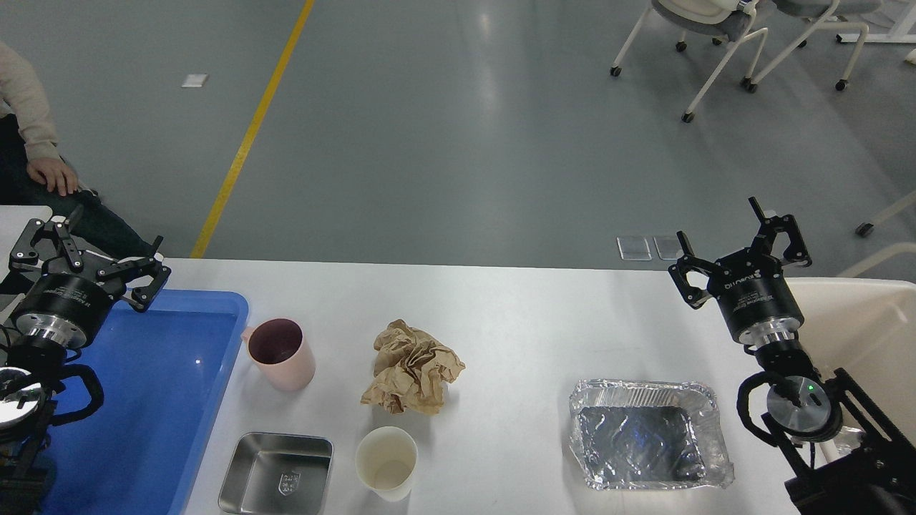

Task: Tidy desktop

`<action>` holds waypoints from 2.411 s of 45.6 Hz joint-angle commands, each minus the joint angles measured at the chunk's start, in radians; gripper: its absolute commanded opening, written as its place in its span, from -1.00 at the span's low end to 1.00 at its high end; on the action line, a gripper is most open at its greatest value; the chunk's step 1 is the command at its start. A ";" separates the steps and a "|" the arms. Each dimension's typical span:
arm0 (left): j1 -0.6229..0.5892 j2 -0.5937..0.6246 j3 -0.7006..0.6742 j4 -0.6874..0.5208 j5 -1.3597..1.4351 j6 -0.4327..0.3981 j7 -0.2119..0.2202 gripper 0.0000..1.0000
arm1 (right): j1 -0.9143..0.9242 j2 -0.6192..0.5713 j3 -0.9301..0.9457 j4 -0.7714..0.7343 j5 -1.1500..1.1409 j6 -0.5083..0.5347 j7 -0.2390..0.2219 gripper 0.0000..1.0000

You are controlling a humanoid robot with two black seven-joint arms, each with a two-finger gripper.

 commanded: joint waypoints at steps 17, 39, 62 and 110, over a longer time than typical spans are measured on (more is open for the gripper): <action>-0.024 0.289 0.287 -0.012 0.349 0.048 0.001 0.99 | 0.001 0.000 0.000 0.000 0.000 0.000 0.000 1.00; -0.013 0.464 0.481 -0.317 0.854 0.054 0.003 0.99 | 0.003 0.000 -0.005 0.000 -0.002 0.000 0.000 1.00; 0.265 0.895 0.552 -0.501 0.928 0.116 0.000 0.99 | -0.006 -0.006 -0.006 0.000 -0.003 0.000 0.000 1.00; -0.087 0.454 0.778 -0.213 1.067 0.111 0.001 0.93 | -0.012 -0.003 -0.006 0.000 -0.003 0.001 0.000 1.00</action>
